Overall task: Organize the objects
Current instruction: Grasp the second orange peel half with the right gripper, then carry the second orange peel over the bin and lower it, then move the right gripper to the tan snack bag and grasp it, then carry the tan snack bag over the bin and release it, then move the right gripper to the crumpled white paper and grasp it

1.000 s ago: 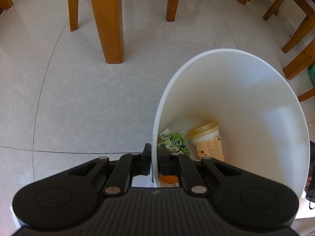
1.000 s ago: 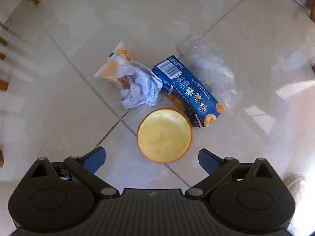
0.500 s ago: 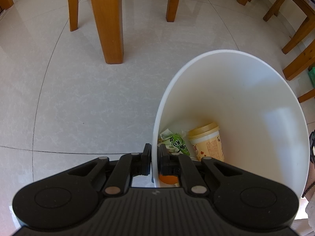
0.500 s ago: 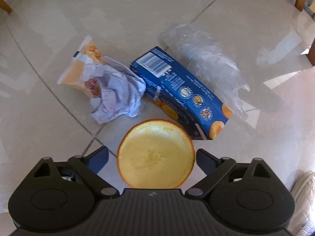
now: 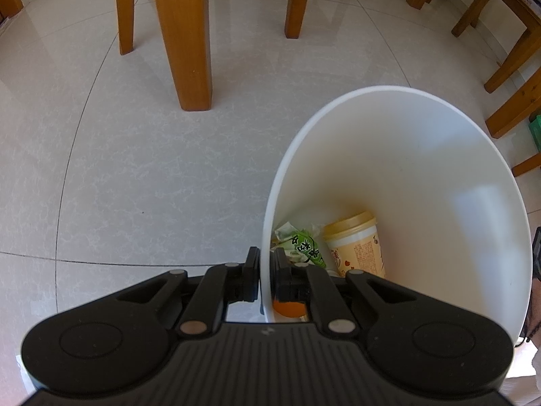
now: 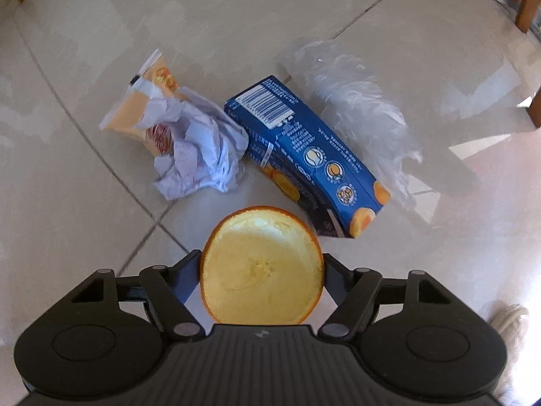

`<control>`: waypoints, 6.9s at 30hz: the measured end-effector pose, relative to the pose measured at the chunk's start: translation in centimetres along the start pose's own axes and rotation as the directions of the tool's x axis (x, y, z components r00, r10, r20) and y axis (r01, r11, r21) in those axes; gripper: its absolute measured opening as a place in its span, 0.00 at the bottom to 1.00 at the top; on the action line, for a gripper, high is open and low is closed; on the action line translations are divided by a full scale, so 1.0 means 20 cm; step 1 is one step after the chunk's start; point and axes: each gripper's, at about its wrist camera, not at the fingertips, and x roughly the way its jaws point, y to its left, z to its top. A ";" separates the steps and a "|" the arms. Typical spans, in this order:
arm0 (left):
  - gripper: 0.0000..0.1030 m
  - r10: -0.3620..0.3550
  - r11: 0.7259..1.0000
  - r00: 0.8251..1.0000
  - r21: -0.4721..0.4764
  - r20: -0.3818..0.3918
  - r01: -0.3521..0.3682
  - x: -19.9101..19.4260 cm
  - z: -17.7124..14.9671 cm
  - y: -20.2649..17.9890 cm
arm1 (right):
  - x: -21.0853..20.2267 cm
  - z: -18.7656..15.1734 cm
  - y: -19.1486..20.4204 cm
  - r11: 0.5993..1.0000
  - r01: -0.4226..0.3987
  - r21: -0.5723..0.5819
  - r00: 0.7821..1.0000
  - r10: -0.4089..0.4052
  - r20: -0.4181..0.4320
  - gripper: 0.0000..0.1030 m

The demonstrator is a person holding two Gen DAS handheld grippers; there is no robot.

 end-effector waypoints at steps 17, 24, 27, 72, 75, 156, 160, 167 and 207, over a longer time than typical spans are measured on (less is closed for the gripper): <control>0.06 -0.003 1.000 1.000 -0.014 0.002 0.003 0.01 0.01 -0.01 | -0.81 -0.22 0.27 0.752 -0.100 -0.651 0.994 0.104 -0.033 0.75; 0.06 0.000 1.000 1.000 -0.008 0.003 0.000 0.02 0.01 -0.02 | -1.29 -0.27 0.43 0.583 -0.188 -0.790 0.974 0.212 -0.075 0.75; 0.06 0.003 1.000 1.000 -0.004 -0.008 -0.003 0.01 0.02 -0.02 | -1.45 -0.32 0.51 0.503 -0.211 -0.838 0.964 0.251 -0.092 0.75; 0.06 0.005 1.000 1.000 0.018 -0.014 -0.005 0.00 0.01 -0.04 | -1.68 -0.75 0.89 0.061 -0.368 -0.928 0.866 0.385 -0.319 0.98; 0.06 0.005 1.000 1.000 0.015 -0.016 -0.005 0.00 0.02 -0.04 | -1.67 -0.69 0.85 0.054 -0.337 -0.940 0.870 0.401 -0.288 0.98; 0.06 0.036 0.999 0.999 0.031 -0.008 -0.035 -0.02 -0.02 -0.07 | -0.98 -0.07 0.64 -0.458 -0.313 -0.832 0.924 0.056 -0.378 0.57; 0.06 0.036 0.999 0.999 0.033 -0.008 -0.036 -0.02 -0.03 -0.08 | -1.14 -0.09 0.66 -0.491 -0.324 -0.809 0.909 0.075 -0.410 0.57; 0.06 0.041 0.998 0.999 0.037 -0.009 -0.041 -0.03 -0.03 -0.08 | -1.54 -0.16 0.65 -0.592 -0.349 -0.726 0.838 0.149 -0.525 0.57; 0.06 0.029 0.999 1.000 0.045 -0.007 -0.029 -0.04 -0.04 -0.09 | -1.01 -0.13 1.02 -0.733 -0.401 -0.550 0.795 0.020 -0.606 0.99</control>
